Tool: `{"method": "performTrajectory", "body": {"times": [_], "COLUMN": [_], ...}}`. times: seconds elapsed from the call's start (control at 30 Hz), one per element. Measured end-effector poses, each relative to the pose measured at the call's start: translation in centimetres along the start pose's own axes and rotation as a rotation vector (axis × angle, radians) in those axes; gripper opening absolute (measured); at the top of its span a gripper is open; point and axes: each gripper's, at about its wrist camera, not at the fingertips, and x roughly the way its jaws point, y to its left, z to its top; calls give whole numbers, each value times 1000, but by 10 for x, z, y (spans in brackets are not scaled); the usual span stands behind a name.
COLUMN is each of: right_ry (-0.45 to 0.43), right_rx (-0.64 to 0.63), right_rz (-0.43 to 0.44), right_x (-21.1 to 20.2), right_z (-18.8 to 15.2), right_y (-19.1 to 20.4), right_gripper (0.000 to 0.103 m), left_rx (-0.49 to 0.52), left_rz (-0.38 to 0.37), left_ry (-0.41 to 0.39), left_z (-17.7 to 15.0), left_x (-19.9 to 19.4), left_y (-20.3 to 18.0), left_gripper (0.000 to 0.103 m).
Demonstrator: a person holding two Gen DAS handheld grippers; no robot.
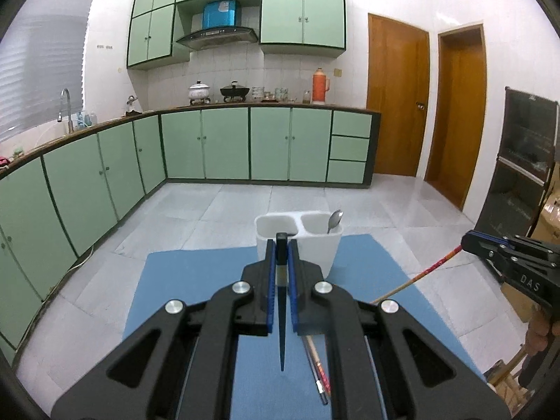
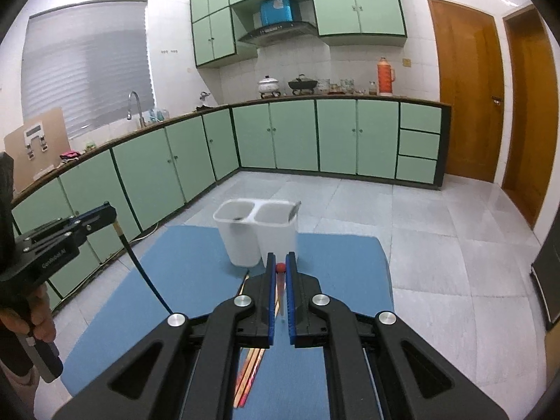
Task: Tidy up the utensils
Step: 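Grasp and lift the black and red-patterned chopsticks with the left and right tools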
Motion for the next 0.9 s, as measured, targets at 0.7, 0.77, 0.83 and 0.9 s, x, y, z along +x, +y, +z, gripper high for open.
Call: {"method": "performTrajectory", "body": {"times": [0.7, 0.77, 0.83, 0.9], "right_ry": [-179, -162, -141, -116], "right_rx": [-28, -25, -20, -22], "right_rz": [30, 29, 32, 29], "right_x": [30, 43, 57, 73], "right_z": [116, 117, 119, 119], "right_y": [0, -1, -2, -2], "right_gripper": [5, 5, 5, 5], "left_rx": [-15, -18, -13, -15], "left_rz": [14, 21, 28, 29], "left_ry": [-291, -305, -310, -304], "left_z": [111, 116, 119, 118], "left_x": [39, 51, 63, 82], "left_y": [-12, -15, -17, -18], "left_gripper": [6, 6, 6, 6]}}
